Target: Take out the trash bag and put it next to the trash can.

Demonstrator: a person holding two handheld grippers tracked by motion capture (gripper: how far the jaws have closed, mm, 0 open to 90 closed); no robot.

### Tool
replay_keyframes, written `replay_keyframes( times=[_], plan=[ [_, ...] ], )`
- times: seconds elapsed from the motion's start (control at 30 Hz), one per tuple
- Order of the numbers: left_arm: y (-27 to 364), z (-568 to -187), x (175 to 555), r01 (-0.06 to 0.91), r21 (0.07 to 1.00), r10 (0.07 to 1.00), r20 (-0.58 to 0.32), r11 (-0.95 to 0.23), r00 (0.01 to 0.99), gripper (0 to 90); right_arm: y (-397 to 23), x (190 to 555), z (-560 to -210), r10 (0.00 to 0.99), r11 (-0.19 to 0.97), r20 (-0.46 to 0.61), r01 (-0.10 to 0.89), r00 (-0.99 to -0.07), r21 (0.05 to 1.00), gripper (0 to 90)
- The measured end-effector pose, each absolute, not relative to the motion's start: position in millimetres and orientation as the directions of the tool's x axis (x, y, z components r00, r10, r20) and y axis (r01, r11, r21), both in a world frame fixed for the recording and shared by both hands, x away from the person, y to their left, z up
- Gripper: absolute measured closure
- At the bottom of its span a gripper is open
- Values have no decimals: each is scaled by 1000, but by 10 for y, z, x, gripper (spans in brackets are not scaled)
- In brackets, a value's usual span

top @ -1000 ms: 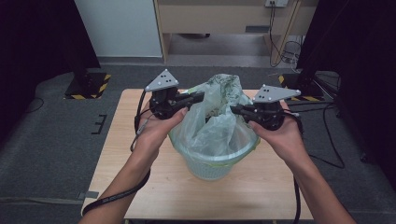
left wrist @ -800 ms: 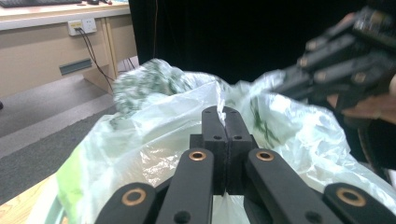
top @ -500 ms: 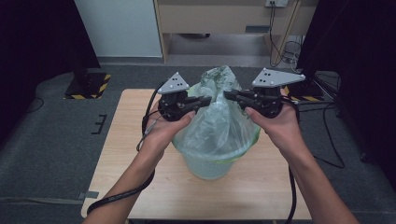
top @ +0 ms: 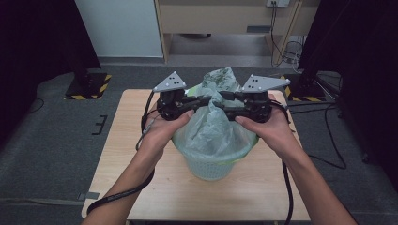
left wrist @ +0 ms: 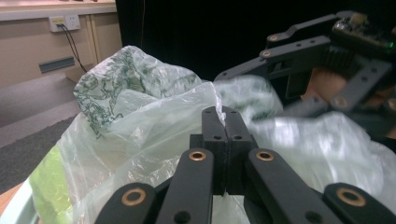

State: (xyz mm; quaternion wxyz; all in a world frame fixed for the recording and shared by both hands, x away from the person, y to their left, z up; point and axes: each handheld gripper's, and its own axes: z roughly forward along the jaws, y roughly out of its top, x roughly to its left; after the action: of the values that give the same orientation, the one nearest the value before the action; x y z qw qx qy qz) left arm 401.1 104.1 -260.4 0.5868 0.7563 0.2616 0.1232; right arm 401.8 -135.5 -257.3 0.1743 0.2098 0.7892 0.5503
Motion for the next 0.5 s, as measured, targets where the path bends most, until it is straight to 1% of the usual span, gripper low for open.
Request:
replay_keyframes(
  times=[0.03, 0.07, 0.17, 0.23, 0.37, 0.5],
  plan=[
    [1039, -2602, 4010, 250, 953, 538, -123, -170, 834, 898, -1342, 4022, -2582, 527, 317, -51, 140, -848, 938, 450],
    [1035, -2597, 4009, 249, 954, 533, -124, -169, 837, 898, -1333, 4027, -2587, 526, 324, -53, 142, -849, 935, 428],
    [1013, -2588, 4003, 244, 955, 522, -125, -167, 844, 898, -1296, 4044, -2608, 516, 339, -66, 133, -854, 932, 395],
    [1019, -2579, 4006, 253, 957, 498, -152, -142, 854, 898, -1274, 4044, -2620, 508, 354, -78, 125, -858, 927, 406],
    [985, -2563, 3998, 250, 955, 485, -145, -159, 863, 897, -1237, 4050, -2649, 503, 383, -108, 110, -857, 917, 401],
    [963, -2563, 3986, 263, 955, 443, -177, -139, 879, 895, -1200, 4070, -2659, 504, 395, -131, 92, -854, 914, 404]
  ],
)
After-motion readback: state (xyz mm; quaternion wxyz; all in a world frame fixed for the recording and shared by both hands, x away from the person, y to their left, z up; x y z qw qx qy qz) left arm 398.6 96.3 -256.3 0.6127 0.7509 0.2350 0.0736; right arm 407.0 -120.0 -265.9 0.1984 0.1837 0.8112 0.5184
